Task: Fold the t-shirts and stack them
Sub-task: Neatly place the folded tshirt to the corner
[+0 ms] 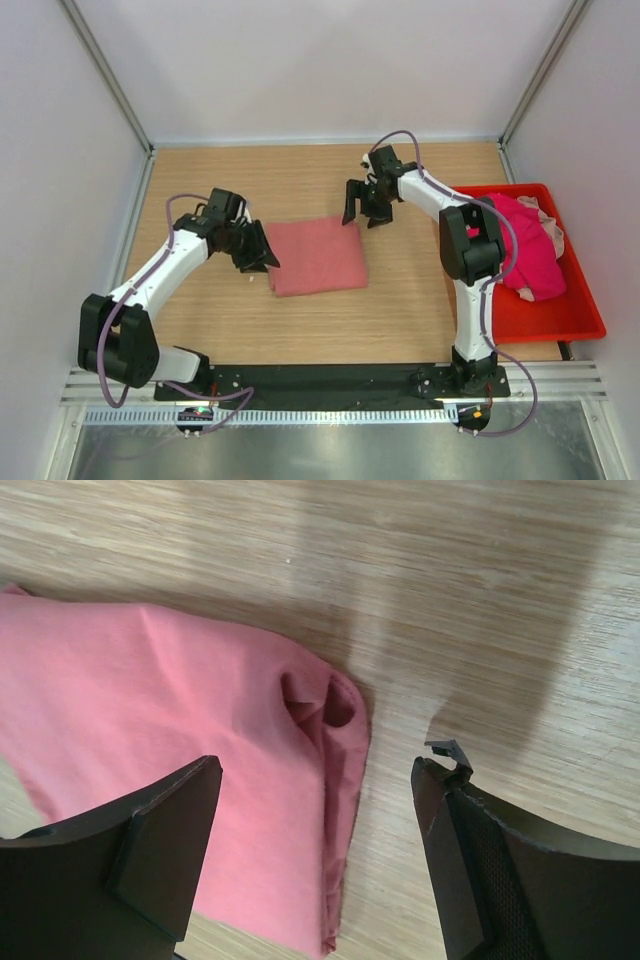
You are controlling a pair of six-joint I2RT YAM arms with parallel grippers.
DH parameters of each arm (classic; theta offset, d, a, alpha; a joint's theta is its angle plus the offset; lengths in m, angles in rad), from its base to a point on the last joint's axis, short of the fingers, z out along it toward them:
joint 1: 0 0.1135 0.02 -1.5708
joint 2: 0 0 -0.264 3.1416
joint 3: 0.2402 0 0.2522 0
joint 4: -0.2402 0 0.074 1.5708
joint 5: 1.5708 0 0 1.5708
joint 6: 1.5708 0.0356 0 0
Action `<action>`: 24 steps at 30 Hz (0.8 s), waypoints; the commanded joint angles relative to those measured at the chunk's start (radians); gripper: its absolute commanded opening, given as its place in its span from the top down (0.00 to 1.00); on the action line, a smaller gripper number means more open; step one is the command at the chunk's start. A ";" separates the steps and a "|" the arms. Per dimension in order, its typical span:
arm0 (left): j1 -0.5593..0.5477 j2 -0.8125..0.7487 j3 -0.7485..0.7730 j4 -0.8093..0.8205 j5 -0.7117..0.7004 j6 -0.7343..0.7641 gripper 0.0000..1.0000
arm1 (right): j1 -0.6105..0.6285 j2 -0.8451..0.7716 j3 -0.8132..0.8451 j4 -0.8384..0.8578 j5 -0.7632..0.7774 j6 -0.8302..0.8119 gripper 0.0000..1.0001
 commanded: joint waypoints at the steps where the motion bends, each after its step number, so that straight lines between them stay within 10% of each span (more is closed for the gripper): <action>1: 0.000 -0.064 -0.006 -0.033 0.015 0.006 0.60 | 0.004 -0.007 -0.001 0.008 0.029 -0.068 0.16; 16: 0.009 -0.096 0.002 -0.108 0.022 0.047 0.58 | 0.012 0.039 -0.097 0.120 -0.108 -0.070 0.28; 24: 0.029 -0.088 0.031 -0.139 0.035 0.056 0.57 | 0.015 0.071 -0.061 0.123 -0.075 -0.046 0.59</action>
